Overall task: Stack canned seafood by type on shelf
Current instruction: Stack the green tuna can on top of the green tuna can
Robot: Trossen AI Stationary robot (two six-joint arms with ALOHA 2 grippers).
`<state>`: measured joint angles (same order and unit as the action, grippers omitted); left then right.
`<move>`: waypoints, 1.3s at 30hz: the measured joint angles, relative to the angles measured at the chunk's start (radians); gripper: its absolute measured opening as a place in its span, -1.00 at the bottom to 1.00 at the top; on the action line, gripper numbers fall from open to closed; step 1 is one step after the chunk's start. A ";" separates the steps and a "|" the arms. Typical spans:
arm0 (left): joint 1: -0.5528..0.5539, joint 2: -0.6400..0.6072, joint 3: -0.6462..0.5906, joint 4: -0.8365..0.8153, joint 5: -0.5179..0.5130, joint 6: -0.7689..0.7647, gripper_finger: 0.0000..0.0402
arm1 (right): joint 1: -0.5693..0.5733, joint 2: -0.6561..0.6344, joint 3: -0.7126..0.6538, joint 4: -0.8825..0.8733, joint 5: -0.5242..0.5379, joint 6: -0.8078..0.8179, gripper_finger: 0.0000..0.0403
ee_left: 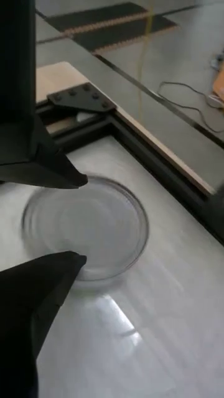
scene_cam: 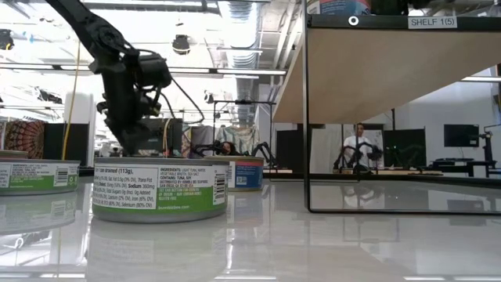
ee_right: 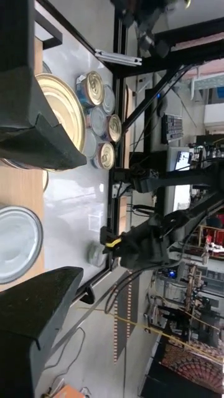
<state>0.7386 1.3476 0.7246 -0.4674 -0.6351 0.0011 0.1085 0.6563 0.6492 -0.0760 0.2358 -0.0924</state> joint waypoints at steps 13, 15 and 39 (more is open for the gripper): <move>0.106 0.108 0.006 0.016 0.161 0.060 -0.24 | 0.000 0.000 0.000 0.008 0.000 -0.012 0.46; 0.079 0.112 0.006 -0.021 0.204 0.037 -0.24 | 0.000 0.000 0.000 0.005 0.000 -0.013 0.46; -0.648 0.034 0.019 -0.106 0.598 -0.128 -0.24 | 0.000 0.000 0.000 0.003 0.000 0.013 0.46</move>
<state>0.0906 1.3819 0.7436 -0.5729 -0.0372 -0.1264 0.1089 0.6563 0.6493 -0.0727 0.2356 -0.0793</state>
